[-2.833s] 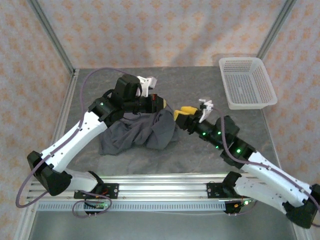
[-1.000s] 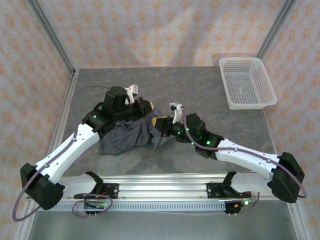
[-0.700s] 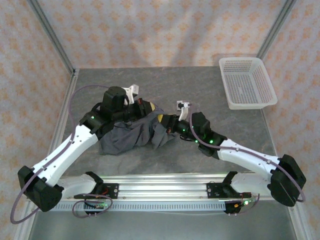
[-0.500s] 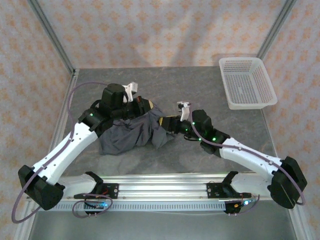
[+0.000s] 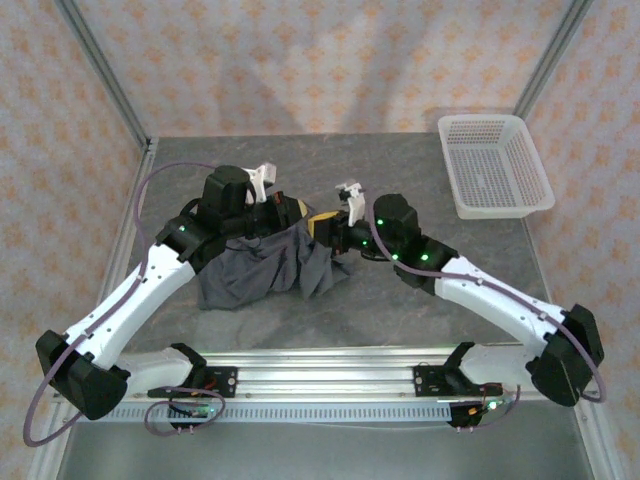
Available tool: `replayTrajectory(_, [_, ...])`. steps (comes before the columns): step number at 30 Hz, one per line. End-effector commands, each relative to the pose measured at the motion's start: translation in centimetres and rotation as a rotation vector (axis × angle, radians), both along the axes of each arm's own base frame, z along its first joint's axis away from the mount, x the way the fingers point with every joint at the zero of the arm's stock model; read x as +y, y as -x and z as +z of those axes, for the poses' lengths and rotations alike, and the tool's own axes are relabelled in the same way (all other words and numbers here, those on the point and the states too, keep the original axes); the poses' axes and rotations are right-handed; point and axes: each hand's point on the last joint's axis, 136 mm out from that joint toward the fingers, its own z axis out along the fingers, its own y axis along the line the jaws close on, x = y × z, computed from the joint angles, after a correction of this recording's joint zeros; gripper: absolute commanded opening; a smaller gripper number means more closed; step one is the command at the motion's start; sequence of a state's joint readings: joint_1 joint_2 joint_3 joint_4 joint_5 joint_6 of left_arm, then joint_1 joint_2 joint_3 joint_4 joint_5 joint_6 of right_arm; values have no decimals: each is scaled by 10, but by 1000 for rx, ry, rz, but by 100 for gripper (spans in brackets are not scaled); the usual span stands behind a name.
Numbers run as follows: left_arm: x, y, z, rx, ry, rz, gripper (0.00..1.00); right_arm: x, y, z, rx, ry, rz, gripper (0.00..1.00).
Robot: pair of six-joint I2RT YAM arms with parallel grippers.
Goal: Fold the inside-out t-shirt
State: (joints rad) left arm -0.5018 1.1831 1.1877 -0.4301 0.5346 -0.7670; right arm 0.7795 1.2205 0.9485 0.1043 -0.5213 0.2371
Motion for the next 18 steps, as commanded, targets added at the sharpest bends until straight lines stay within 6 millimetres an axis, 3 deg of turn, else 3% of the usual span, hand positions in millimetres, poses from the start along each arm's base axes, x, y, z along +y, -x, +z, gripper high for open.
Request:
replayTrajectory(1, [7, 1, 11, -39, -37, 4, 0, 8, 4, 12, 1, -44, 53, 0])
replayTrajectory(6, [27, -5, -4, 2, -91, 64, 0, 11, 21, 37, 74, -186, 126, 0])
replayTrajectory(7, [30, -7, -7, 7, -96, 71, 5, 10, 24, 42, 86, -213, 134, 0])
replayTrajectory(10, [40, -12, -18, 16, -129, 88, 37, 7, 27, 56, 100, -298, 130, 0])
replayTrajectory(12, [54, -15, -27, 23, -164, 113, 50, -1, 26, 67, 94, -345, 93, 0])
replayTrajectory(18, [104, -6, -39, 19, -268, 200, 62, -18, 12, 78, 93, -438, 4, 0])
